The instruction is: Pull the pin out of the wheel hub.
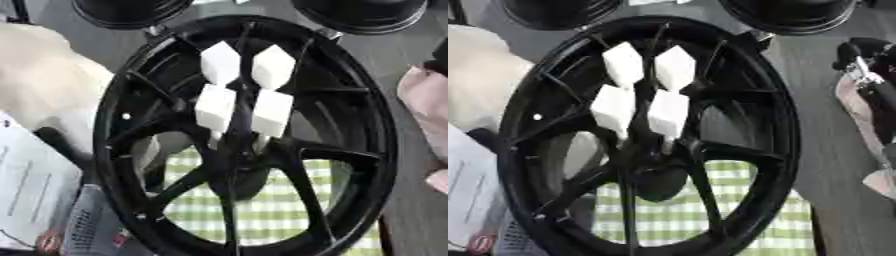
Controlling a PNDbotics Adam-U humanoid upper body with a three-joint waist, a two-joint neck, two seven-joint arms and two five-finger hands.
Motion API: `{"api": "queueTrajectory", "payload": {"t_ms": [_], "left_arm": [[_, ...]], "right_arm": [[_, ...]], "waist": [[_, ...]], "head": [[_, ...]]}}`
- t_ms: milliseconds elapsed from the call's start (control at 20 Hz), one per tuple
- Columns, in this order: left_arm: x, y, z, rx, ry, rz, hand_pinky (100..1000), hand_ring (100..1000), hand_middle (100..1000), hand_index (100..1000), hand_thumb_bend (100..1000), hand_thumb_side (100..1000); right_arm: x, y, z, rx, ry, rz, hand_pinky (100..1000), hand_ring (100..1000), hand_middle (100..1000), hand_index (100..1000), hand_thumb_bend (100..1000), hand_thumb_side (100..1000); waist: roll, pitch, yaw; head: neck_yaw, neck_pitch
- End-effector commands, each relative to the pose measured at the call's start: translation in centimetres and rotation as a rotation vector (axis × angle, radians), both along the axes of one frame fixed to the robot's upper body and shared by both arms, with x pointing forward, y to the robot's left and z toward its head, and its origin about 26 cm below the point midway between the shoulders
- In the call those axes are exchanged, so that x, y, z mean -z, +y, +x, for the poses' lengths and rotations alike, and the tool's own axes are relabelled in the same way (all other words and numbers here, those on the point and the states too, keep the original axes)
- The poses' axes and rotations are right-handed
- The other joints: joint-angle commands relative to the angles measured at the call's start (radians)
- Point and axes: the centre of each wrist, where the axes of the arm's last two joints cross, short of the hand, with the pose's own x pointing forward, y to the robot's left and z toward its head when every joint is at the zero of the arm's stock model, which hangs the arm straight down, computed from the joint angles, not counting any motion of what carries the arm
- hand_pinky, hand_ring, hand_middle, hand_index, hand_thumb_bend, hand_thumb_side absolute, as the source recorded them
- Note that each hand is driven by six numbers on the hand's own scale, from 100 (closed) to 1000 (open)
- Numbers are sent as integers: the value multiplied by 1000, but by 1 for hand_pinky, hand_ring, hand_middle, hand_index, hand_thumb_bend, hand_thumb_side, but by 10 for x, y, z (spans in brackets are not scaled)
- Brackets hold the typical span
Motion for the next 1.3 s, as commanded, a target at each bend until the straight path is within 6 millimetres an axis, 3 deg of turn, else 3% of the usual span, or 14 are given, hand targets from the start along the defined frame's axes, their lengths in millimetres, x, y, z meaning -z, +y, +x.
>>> {"api": "queueTrajectory", "payload": {"t_ms": [50,350,550,1000,1300], "left_arm": [[-8,0,-3,2,-23,20,612,662,505,687,798,495],[-9,0,-3,1,-24,24,612,662,506,687,798,495],[-8,1,-3,1,-20,27,612,662,506,687,797,495],[-7,3,-3,1,-5,53,611,662,506,687,797,494],[-7,3,-3,6,5,66,611,662,505,687,797,493]], "right_arm": [[-14,-2,-3,-4,-36,-35,874,661,613,733,441,406],[-24,-1,-2,-16,-60,-56,873,661,613,733,436,405],[-50,3,-3,-53,-112,-163,869,665,616,736,424,401],[-127,56,-29,-253,-289,-669,845,702,649,759,430,436],[-157,74,-36,-315,-370,-1006,840,723,670,770,447,415]], "waist": [[-1,-27,0],[-6,-25,3],[-11,-26,5],[-28,-44,9],[-37,-51,19]], "head": [[0,-6],[-1,-10],[-3,-10],[-4,2],[-13,7]]}}
